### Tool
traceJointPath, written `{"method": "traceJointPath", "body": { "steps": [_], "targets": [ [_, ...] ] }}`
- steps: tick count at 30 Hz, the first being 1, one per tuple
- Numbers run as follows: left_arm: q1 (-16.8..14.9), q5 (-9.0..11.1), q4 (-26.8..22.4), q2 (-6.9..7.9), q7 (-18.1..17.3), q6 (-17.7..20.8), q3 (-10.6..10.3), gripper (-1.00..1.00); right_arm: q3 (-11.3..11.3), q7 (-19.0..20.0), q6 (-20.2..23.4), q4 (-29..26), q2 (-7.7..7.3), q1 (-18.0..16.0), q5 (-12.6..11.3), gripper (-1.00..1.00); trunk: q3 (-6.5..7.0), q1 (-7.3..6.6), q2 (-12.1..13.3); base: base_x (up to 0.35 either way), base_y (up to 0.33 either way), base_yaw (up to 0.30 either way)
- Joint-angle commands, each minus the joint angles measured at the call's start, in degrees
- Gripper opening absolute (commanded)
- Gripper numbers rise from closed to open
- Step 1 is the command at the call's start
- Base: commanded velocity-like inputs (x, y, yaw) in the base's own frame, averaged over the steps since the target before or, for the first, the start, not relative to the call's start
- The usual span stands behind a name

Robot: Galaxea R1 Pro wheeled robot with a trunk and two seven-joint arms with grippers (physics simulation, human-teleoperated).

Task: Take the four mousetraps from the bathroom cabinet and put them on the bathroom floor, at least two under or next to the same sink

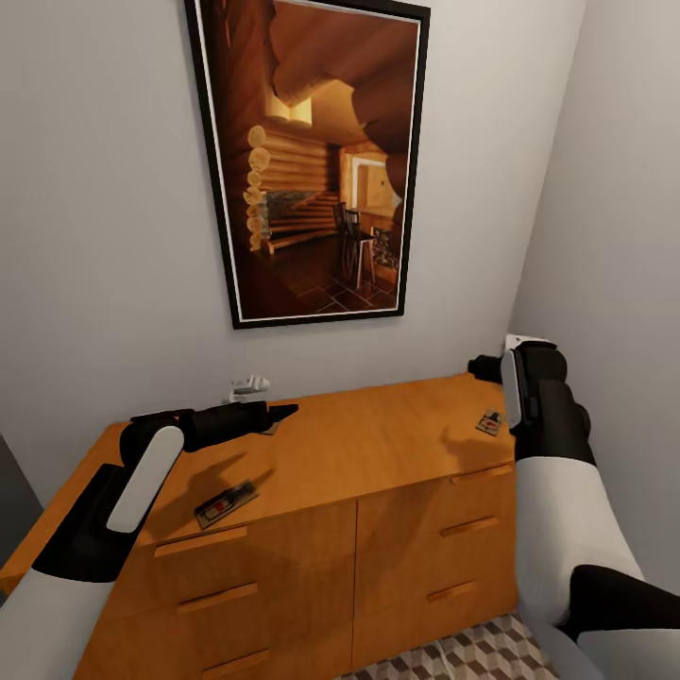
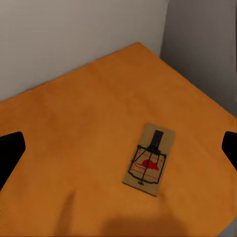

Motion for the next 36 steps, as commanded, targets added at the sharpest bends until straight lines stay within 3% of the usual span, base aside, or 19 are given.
{"method": "traceJointPath", "body": {
  "steps": [1,8,14,20,36],
  "targets": [
    [-0.05,-0.29,-0.01,0.05,-0.31,0.15,-0.02,1.00,-0.59,0.34,0.25,0.29,0.05,-0.57,0.55,1.00,-0.07,0.00,-0.04,0.000,0.000,0.000],
    [-0.05,-0.21,0.64,0.11,-0.22,0.15,0.01,1.00,-4.01,0.24,0.25,5.02,-0.18,-3.80,0.58,1.00,-0.07,0.00,-0.04,0.000,0.000,0.000],
    [-0.05,-0.18,1.40,0.10,-0.13,0.15,0.02,1.00,-6.06,0.28,0.25,12.57,-1.95,-6.27,0.59,1.00,-0.07,0.00,-0.04,0.000,0.000,0.000],
    [-0.05,-0.19,1.72,0.06,-0.05,0.11,0.02,1.00,-6.63,0.29,0.25,17.34,-3.14,-7.11,0.55,1.00,-0.07,0.00,-0.04,0.000,0.000,0.000],
    [-0.05,-0.18,3.93,-0.08,0.06,-0.16,0.10,1.00,-6.82,0.24,0.25,20.83,-3.62,-7.68,0.48,1.00,-0.07,0.00,-0.04,0.000,0.000,0.000]
  ]
}}
